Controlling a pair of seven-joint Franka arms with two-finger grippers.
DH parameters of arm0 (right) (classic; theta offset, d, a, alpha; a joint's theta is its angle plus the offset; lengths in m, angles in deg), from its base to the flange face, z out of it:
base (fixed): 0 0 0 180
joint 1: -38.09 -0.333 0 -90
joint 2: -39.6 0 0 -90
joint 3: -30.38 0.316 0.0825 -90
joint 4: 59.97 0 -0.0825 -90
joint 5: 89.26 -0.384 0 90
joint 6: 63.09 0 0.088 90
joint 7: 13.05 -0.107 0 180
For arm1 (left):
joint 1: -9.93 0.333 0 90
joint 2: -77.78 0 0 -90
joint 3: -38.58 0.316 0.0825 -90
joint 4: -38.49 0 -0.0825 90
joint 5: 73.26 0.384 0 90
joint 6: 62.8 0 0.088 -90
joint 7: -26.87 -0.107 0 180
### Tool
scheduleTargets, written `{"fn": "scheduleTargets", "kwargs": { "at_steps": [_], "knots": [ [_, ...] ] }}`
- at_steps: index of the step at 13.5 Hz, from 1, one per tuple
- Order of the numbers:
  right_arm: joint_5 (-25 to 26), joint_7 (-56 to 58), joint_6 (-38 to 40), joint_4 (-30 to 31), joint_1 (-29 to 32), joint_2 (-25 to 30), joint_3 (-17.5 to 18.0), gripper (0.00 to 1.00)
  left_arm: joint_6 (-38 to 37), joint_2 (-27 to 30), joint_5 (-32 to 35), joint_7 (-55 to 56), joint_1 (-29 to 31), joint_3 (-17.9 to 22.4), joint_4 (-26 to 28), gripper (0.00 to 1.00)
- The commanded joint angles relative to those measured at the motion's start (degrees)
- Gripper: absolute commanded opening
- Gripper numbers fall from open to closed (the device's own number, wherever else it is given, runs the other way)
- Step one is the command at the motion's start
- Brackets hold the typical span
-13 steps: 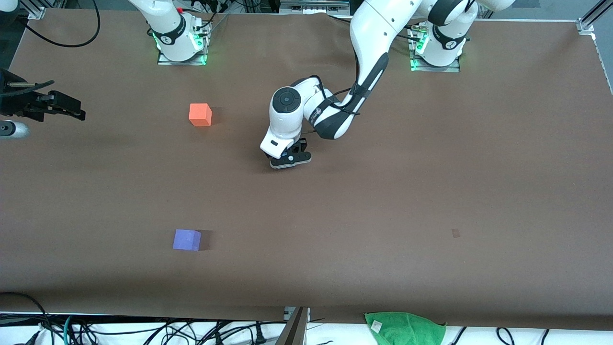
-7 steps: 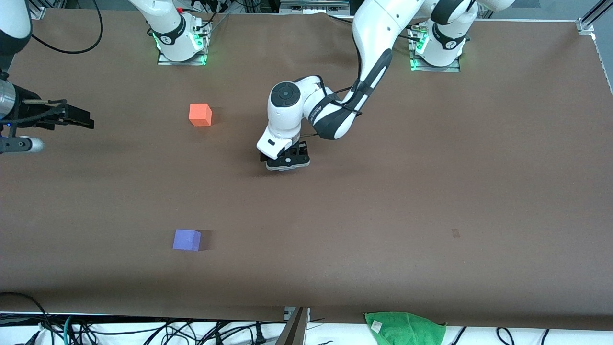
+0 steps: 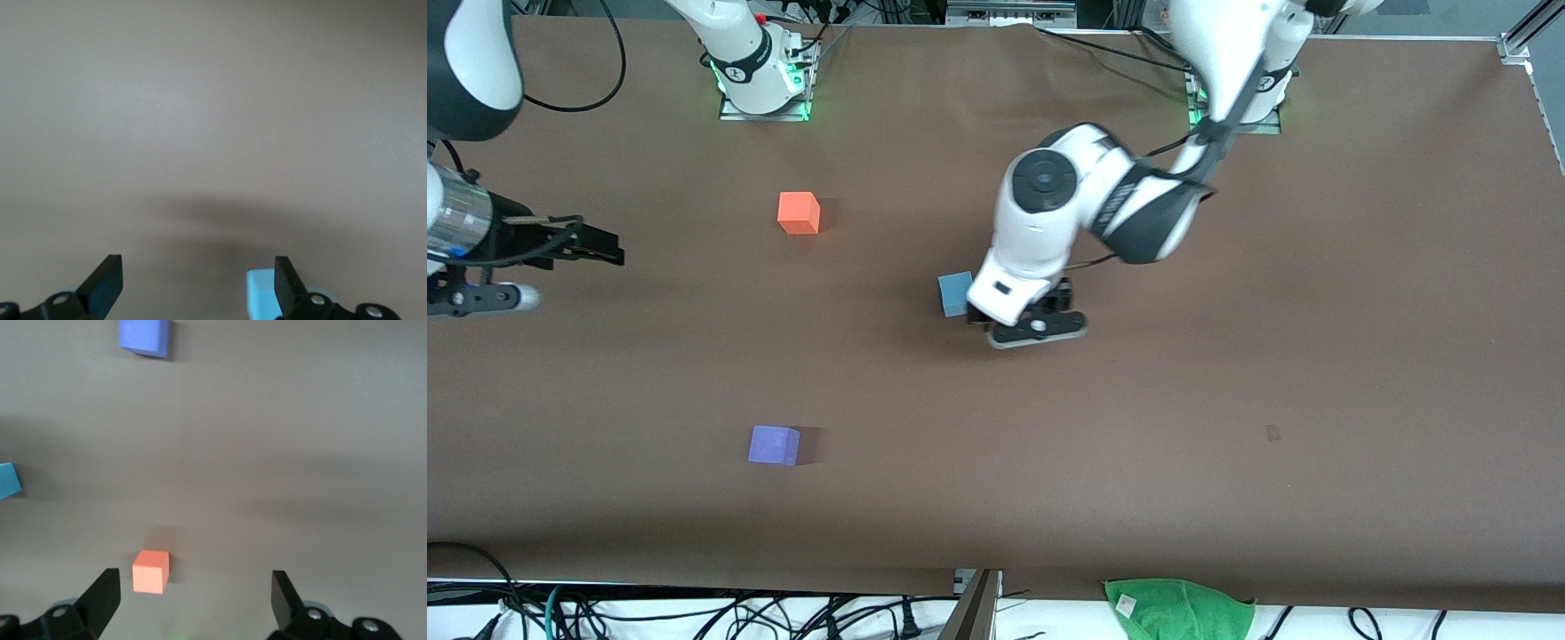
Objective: Place blue block between orange and purple blocks
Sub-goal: 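Carry the light-blue cube with the left gripper toward the table middle, then withdraw the left gripper while the right gripper reaches the blue cube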
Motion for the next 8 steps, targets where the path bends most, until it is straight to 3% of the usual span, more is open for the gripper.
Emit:
{"fn": "scheduleTargets", "kwargs": {
  "at_steps": [1,6,7,8],
  "knots": [
    [-0.86,-1.87,-2.74,-0.99,-4.66,-2.43,-0.02,1.0,-10.91,8.96,-1.72,-7.55,5.83,-1.19,2.03,1.0],
    [-2.97,-10.23,-10.64,-0.81,-15.04,-7.44,0.06,1.0,-24.46,17.93,-4.53,-19.05,14.01,-1.01,2.12,1.0],
    [-2.97,-10.93,-12.66,-0.81,-17.32,-8.84,-0.02,1.0,-26.4,19.95,-4.71,-23.09,17.25,-1.01,3.16,1.0],
    [-3.06,-12.68,-14.68,-0.73,-19.34,-10.08,-0.02,1.0,-26.6,23.89,-4.71,-28.26,19.81,-0.66,7.7,1.0]
  ]
}}
